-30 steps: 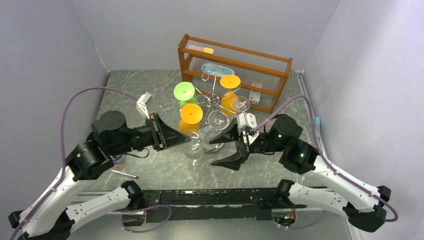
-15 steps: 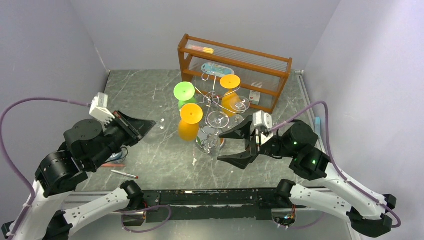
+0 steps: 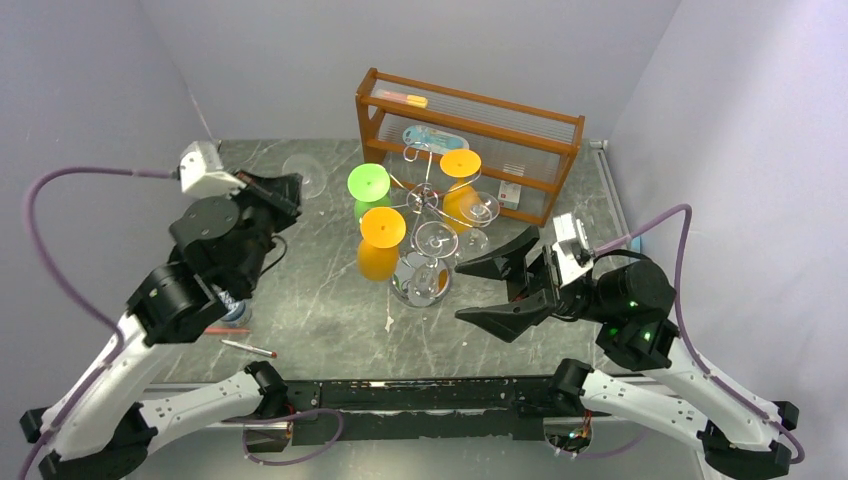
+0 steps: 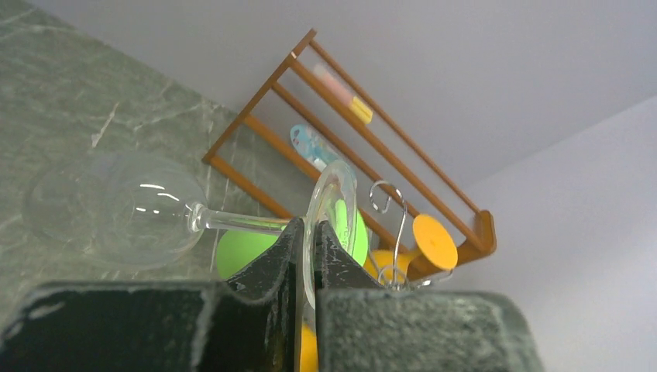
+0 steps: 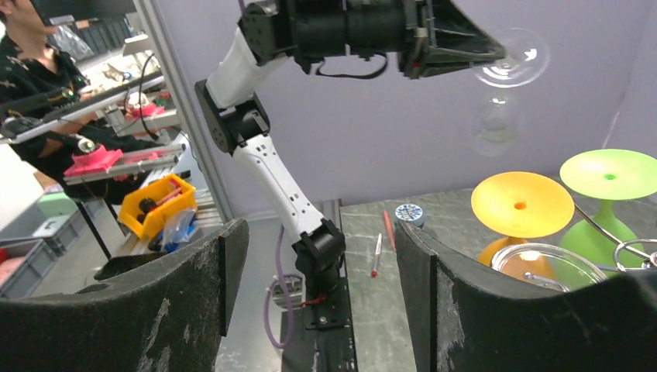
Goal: Place the wine glass upside down on the wine glass rack
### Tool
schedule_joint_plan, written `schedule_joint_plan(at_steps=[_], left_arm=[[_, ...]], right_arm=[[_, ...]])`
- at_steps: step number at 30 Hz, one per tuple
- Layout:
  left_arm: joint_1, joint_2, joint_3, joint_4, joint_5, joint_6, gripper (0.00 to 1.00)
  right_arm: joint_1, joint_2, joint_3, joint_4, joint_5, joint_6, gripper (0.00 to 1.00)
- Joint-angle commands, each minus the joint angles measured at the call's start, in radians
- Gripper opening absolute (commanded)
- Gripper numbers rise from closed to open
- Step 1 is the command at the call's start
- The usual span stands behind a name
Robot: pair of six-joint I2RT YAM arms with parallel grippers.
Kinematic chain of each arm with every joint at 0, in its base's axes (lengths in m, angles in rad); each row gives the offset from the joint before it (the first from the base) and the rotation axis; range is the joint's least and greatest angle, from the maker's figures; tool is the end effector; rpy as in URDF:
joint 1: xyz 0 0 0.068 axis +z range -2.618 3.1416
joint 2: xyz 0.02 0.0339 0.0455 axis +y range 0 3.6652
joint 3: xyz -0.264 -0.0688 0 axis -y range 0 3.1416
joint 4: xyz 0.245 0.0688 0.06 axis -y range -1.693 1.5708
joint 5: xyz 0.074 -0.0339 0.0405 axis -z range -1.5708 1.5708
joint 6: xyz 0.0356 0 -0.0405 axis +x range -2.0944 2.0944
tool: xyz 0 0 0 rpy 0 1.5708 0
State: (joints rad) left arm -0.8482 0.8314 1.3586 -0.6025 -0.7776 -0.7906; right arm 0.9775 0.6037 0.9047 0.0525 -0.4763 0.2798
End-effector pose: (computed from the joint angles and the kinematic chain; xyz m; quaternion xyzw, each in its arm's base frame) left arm 0.0999 -0.0755 0.4762 -0.2381 0.6856 -0.2701 0.6327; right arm 0.0524 0.1069 0.4299 -0.3718 0.4560 0.5779 0.5655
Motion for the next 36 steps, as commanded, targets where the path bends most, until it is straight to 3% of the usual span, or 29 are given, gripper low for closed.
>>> schedule_joint_plan(at_steps=[1, 10, 19, 25, 29, 36], left_arm=[[-0.005, 0.079, 0.006, 0.301, -0.074, 0.109, 0.05], [0.029, 0.274, 0.065, 0.483, 0.095, 0.131, 0.05], [0.208, 0.356, -0.024, 0.663, 0.512, -0.015, 0.05], [0.277, 0.391, -0.042, 0.683, 0.696, -0.128, 0.05], [0.312, 0.423, -0.049, 0.721, 0.833, -0.231, 0.05], [0.316, 0.436, -0.027, 0.585, 0.832, -0.341, 0.05]], right_arm=[[0.006, -0.011, -0.022, 0.061, 0.016, 0.103, 0.73], [0.007, -0.042, -0.073, 0.173, -0.047, 0.225, 0.72], [0.006, -0.074, -0.115, 0.213, -0.055, 0.268, 0.72], [0.007, -0.092, -0.121, 0.185, -0.028, 0.262, 0.71], [0.006, -0.083, -0.128, 0.25, -0.058, 0.29, 0.71], [0.006, -0.075, -0.115, 0.242, -0.051, 0.293, 0.72]])
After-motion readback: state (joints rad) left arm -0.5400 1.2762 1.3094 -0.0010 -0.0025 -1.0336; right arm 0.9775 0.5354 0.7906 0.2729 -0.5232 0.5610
